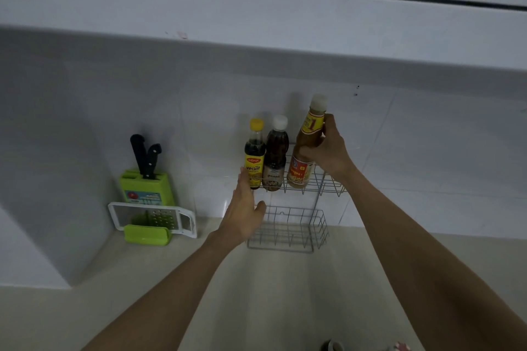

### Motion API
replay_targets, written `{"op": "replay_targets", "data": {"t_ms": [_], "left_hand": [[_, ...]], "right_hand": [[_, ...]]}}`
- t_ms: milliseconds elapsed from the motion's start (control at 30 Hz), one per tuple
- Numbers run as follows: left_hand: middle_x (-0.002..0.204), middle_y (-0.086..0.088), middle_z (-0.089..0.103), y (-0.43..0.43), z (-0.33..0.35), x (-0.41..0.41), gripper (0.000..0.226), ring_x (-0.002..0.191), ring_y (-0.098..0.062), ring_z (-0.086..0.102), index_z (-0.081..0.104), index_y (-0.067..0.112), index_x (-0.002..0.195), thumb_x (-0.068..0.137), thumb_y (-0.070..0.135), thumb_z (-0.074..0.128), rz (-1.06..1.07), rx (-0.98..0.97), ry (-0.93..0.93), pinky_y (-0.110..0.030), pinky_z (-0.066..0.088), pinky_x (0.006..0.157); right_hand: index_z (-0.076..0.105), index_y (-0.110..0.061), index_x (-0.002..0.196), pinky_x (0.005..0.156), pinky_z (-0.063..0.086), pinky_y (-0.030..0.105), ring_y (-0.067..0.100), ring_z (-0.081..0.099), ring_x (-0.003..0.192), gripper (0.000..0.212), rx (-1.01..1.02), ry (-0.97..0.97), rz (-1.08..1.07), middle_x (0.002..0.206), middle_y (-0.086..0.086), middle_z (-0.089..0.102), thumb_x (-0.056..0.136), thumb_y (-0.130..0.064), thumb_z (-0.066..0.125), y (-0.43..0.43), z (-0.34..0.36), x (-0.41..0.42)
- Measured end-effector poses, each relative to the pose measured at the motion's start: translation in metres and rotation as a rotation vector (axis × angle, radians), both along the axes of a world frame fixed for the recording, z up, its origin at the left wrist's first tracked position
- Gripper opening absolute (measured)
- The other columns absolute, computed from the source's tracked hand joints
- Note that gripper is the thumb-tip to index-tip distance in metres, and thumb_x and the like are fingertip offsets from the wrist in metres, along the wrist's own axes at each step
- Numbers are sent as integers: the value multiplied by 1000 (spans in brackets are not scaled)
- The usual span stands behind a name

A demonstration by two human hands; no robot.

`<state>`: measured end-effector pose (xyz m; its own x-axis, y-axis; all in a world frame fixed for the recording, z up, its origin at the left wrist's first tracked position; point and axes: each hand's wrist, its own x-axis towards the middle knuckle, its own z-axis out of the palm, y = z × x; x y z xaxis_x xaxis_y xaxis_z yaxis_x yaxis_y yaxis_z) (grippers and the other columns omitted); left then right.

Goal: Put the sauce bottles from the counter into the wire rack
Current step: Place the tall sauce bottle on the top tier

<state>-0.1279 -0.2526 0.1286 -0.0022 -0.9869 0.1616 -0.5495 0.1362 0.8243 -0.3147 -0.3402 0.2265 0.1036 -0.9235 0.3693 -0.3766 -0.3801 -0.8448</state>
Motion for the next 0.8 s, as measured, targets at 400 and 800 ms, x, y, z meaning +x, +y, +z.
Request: {"op": "replay_targets", "data": {"t_ms": [400,800], "left_hand": [[158,0,17,-2,0,1,81,143,-13,22,-1,15,151,90,5,53,7,-45,18,-15,16,109],[160,-4,2,-8,-3,1,79,148,-16,-1,-4,12,150,93,10,50,42,-29,-18,-20,3,112]], "right_hand": [[43,-20,120,76,49,23,9,57,95,63,116,-4,73,105,-3,59,70,1,75,-11,-9,-3],[54,-18,117,87,49,33,18,56,104,52,116,84,12,107,-2,60,73,-25,81,-9,-29,-5]]}}
